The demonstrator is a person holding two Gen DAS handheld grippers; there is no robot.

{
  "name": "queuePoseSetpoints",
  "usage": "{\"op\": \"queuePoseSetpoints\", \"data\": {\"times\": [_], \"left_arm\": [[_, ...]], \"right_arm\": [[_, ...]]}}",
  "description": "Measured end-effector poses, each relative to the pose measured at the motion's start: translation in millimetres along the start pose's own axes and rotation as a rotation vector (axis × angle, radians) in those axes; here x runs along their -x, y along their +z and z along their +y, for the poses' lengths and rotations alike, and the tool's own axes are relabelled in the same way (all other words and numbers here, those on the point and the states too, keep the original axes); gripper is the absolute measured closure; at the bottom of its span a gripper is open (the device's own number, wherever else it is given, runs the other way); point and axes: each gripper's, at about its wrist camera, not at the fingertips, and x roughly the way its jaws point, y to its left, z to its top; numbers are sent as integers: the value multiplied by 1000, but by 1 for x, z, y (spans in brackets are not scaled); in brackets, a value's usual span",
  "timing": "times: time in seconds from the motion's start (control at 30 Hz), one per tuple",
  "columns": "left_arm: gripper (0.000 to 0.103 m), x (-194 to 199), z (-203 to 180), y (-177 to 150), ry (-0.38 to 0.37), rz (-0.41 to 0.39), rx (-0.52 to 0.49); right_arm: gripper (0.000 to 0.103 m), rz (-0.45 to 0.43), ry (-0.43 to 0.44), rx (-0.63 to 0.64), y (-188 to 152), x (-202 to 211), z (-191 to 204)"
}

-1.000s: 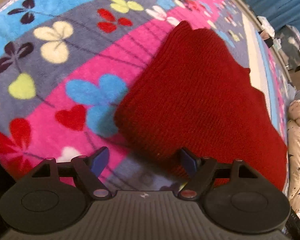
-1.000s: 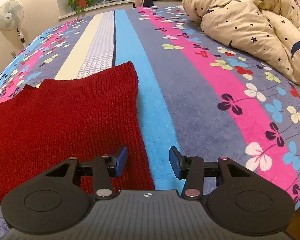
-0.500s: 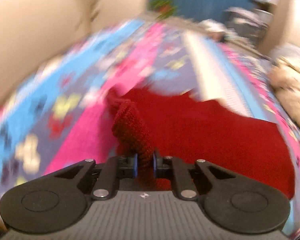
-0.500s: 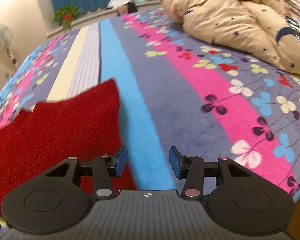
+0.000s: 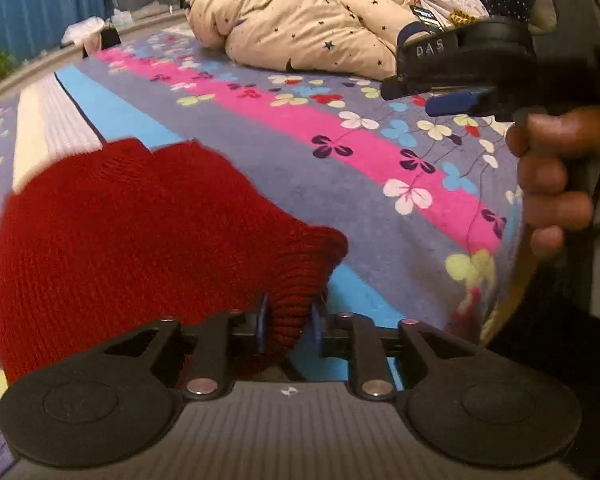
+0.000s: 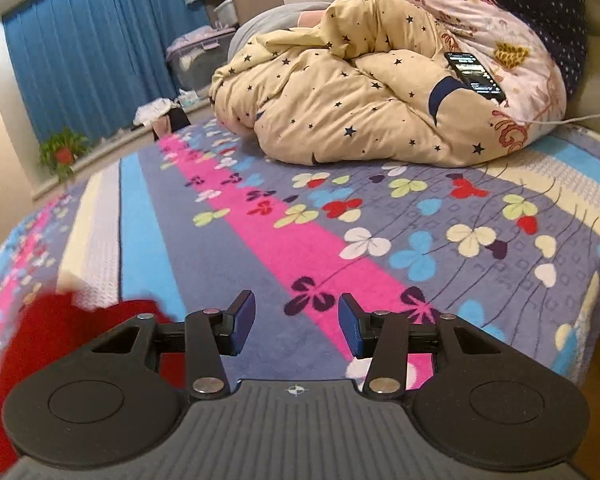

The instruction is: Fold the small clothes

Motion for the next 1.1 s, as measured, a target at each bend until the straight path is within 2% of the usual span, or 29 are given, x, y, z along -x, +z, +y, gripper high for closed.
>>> {"op": "queuePoseSetpoints", "data": {"times": [0.07,0.13,0.17,0.27,0.37,0.47,0.53,0.6,0.63,0.67,0.7,0.73,0.77,0.8,0.83,0.87,0.9,1.0,1.03,1.1], "left_arm": [[52,15,11,0,-34,-41,34],[47,39,31,-3,-52,-85,92],[46,50,40,-5,-38,-97,100],[46,78,70,-19,72,-113,91],[46,93,103,-33,174,-110,96],[46,107,133,-58,236,-127,138],[46,123,152,-80,251,-158,210],[46,124,168,-97,259,-161,291],[47,123,173,-99,271,-140,313],[47,127,176,-99,285,-152,326],[46,133,177,-98,286,-185,324],[46,139,178,-97,285,-217,311],[46,141,178,-95,292,-238,294],[46,141,176,-92,298,-247,287],[46,141,177,-92,297,-249,288],[46,141,177,-91,288,-244,293],[46,139,177,-90,277,-242,296],[46,135,173,-87,259,-247,275],[46,132,172,-85,260,-246,265],[46,128,168,-85,267,-241,263]], "right_arm": [[55,13,62,-6,0,-1,-1],[54,40,147,-6,-3,-2,5],[54,58,197,1,-5,-3,10],[51,114,334,43,-11,-8,30],[42,239,448,110,-23,-18,57],[42,370,481,207,-44,-31,84],[43,406,478,286,-57,-32,100],[48,392,476,359,-66,-27,111],[66,370,474,387,-67,-23,113],[80,349,481,398,-65,-19,113],[85,332,498,381,-61,-16,110],[100,284,523,327,-52,-9,103],[99,226,549,273,-44,-1,94],[99,132,594,206,-31,13,83],[103,62,612,169,-23,20,75],[103,-10,569,156,-17,29,67],[103,-24,516,151,-12,29,60],[103,151,423,119,-19,-2,46],[102,175,413,118,-24,-6,48],[97,156,463,153,-27,0,57]]}}
